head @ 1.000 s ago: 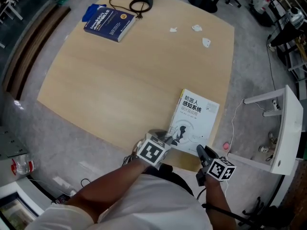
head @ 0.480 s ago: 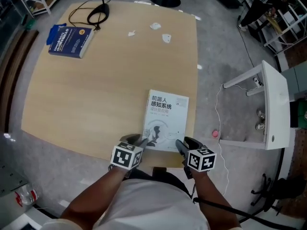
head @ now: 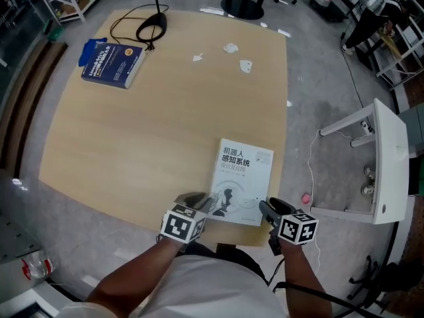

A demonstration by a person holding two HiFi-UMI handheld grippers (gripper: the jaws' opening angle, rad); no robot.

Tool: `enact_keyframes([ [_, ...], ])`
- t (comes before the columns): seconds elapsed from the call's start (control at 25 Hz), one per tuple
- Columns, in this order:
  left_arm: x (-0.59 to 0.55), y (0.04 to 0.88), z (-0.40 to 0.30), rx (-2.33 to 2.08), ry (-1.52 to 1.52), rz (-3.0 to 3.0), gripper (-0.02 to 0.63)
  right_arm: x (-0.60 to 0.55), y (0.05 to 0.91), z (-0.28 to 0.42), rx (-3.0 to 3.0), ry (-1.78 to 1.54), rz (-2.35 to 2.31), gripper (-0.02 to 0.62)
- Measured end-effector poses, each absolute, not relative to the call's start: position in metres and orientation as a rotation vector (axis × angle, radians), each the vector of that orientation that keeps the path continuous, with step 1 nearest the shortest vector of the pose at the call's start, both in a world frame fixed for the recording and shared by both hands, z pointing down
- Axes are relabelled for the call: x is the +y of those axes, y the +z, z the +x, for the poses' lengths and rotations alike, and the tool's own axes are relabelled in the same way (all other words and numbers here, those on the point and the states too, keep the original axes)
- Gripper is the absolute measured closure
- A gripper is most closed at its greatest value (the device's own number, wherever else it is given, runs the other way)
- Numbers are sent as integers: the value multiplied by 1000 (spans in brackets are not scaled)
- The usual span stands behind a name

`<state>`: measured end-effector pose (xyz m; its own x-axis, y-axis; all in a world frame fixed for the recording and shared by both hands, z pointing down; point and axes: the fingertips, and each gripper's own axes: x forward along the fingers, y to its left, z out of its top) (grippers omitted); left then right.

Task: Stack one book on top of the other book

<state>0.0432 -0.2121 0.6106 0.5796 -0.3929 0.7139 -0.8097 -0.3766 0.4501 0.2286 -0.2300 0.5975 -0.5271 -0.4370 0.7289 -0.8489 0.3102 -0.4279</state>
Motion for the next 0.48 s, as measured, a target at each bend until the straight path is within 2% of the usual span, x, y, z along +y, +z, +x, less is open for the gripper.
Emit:
enact_keyframes([
  [0.16, -253, 604, 29, -1032, 552, 1958, 503, -273, 592, 228, -2110, 1099, 1215, 400],
  [0.28, -285, 598, 31, -1052, 471, 1935, 476, -302, 591, 217, -2127, 1095, 1222, 400],
  [0.48, -327, 601, 41, -1093, 467, 1926, 459, -345, 591, 223, -2118, 1102, 1294, 400],
])
